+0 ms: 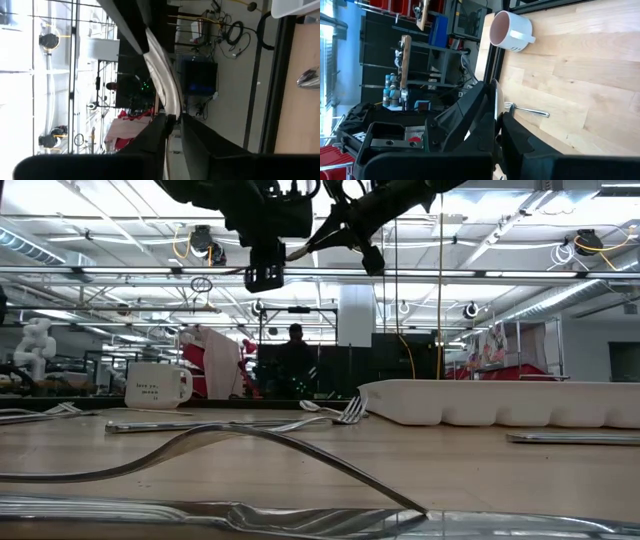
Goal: Sort silverware
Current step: Put the silver spoon into the silverware tray
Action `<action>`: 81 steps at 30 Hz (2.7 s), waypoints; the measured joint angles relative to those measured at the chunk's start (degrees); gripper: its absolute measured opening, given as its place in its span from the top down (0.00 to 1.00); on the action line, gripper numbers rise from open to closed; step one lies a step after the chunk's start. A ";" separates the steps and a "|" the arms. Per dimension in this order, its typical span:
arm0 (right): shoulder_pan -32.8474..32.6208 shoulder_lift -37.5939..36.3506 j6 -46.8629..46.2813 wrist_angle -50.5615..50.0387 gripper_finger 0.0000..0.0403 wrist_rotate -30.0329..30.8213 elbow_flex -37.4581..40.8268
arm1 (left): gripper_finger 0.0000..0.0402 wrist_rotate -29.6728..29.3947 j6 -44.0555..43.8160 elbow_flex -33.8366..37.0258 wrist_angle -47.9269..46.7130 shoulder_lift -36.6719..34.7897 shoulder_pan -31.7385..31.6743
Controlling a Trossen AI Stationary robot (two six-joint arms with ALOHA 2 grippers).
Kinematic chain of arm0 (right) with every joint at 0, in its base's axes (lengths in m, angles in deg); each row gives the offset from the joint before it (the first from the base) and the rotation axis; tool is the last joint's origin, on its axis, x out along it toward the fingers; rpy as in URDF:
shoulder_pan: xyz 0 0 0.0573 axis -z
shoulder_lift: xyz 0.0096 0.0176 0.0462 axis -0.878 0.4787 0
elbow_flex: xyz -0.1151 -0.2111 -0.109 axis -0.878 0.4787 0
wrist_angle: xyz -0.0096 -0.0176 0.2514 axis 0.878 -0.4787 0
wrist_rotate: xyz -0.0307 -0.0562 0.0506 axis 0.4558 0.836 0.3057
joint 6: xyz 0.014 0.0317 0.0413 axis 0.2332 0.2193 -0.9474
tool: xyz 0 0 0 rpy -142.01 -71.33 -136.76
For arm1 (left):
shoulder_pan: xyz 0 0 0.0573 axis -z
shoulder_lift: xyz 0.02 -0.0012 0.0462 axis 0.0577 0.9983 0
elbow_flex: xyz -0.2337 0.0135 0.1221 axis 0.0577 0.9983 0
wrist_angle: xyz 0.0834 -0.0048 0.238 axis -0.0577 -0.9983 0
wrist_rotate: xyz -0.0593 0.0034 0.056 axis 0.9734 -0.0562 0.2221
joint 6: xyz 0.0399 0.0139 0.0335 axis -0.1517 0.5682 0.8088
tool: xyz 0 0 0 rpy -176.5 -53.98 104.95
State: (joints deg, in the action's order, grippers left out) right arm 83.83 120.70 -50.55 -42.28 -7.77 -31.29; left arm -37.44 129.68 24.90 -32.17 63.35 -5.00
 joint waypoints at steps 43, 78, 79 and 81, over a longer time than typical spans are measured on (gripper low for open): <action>11.43 -2.05 44.63 -35.12 1.00 -17.83 -0.04 | 0.66 -10.19 -16.75 -3.78 -1.33 -21.82 12.85; 16.85 2.24 97.43 -63.08 1.00 -6.94 -0.26 | 0.66 28.15 -89.00 -3.74 -38.87 -43.67 15.80; 16.54 3.31 97.49 -63.52 1.00 -6.93 -0.85 | 0.66 28.15 -89.01 -3.74 -38.84 -43.69 15.80; 15.88 5.68 98.11 -64.22 1.00 -6.94 -3.00 | 0.66 28.15 -89.00 -3.74 -38.83 -43.67 15.80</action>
State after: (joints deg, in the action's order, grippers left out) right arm 99.71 126.38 47.55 -106.50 -14.71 -34.28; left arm -9.29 40.68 21.16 -71.00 19.68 10.80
